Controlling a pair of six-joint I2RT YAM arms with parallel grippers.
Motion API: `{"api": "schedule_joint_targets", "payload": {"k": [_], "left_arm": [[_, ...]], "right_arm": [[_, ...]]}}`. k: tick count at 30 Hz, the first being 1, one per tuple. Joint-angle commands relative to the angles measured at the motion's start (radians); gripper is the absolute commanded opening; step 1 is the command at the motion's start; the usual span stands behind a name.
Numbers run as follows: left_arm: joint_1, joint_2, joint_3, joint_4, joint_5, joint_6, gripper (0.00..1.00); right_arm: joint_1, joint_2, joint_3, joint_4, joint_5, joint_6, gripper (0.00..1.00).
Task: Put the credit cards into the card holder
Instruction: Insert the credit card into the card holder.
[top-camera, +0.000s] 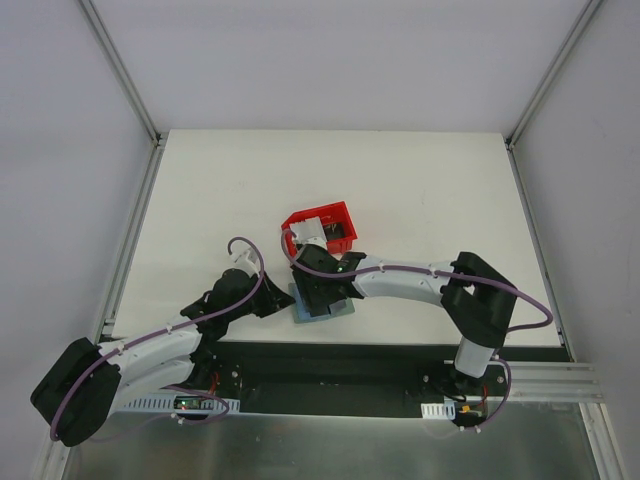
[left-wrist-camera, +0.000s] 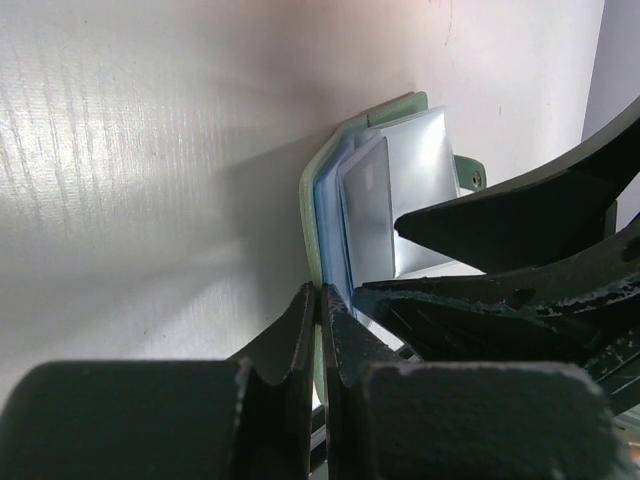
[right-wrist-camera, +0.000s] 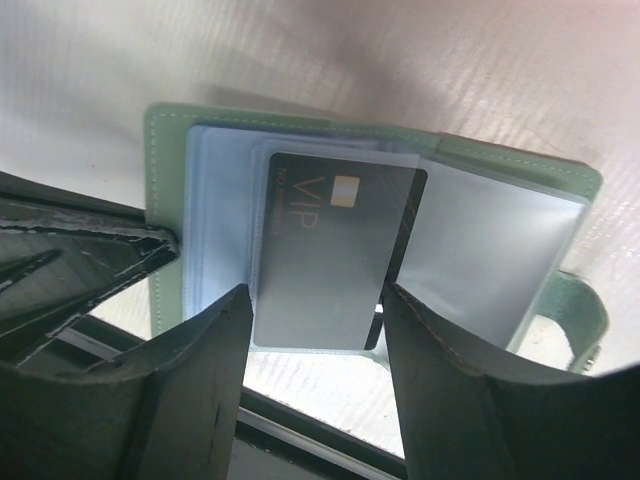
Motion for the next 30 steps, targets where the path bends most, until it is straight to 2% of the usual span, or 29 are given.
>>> {"api": "schedule_joint_targets", "payload": {"k": [1, 18, 30], "left_arm": [[-0.004, -0.017, -0.006, -0.004, -0.024, -0.001, 0.00], [-0.004, -0.014, -0.003, -0.006, -0.021, 0.006, 0.00], [-0.004, -0.003, 0.001, 0.004, -0.014, 0.007, 0.00]], "right_arm": [[0.005, -0.057, 0.039, -0.079, 0.082, -0.020, 0.57], [0.007, -0.088, 0.051, -0.168, 0.197, -0.035, 0.56], [0.013, -0.048, 0.066, -0.024, 0.007, -0.020, 0.58]]}}
